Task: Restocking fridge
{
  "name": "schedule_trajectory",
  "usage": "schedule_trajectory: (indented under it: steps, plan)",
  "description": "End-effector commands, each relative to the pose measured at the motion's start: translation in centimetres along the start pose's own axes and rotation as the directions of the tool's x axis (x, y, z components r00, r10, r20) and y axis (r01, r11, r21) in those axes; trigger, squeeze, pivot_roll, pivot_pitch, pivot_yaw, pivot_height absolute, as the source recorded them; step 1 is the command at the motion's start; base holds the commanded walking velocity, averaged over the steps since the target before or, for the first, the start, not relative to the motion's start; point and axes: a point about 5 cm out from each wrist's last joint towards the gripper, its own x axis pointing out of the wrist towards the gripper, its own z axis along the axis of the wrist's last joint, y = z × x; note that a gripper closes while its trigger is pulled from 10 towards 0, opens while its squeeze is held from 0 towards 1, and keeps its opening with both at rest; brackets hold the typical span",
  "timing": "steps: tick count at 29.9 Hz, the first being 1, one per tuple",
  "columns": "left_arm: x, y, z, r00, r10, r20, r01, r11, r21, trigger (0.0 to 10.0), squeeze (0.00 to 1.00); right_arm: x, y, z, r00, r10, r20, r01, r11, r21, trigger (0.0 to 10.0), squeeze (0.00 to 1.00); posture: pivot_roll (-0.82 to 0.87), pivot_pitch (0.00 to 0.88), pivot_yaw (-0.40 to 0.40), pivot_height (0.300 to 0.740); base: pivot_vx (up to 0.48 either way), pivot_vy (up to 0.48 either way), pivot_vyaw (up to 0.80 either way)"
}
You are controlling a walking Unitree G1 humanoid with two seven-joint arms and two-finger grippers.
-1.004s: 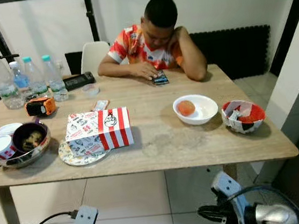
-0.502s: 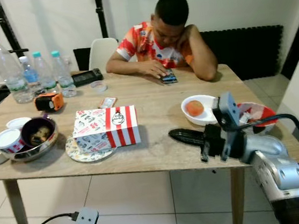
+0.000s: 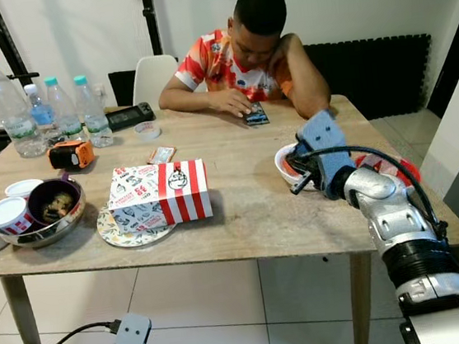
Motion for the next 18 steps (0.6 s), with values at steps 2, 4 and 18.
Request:
schedule_trajectory:
  steps: [2,4,18]
  plan:
    - [-0.4,0.3,-0.5,1.000,0.003,-0.004,-0.003,1.000,0.013,10.0,0.00,0.4,-0.1,0.0,1.000,-0.008,-0.014,0.008,1.000,-0.027,10.0,1.00,-0.11,0.067,-0.019,0.740,0.000,0.000,0.00]
    - [-0.6,0.4,-0.7,1.000,0.005,-0.005,-0.005,1.000,0.016,10.0,0.00,0.6,-0.2,-0.4,0.999,-0.014,-0.035,0.013,1.000,-0.026,10.0,1.00,-0.10,0.075,-0.018,0.740,0.000,0.000,0.00]
    - [-1.1,0.4,-0.8,1.000,-0.009,0.026,0.009,1.000,0.030,10.0,0.00,1.2,-0.6,-0.4,0.998,-0.025,-0.055,0.020,0.996,-0.082,10.0,0.00,-0.09,0.137,-0.010,0.740,0.000,0.000,0.00]
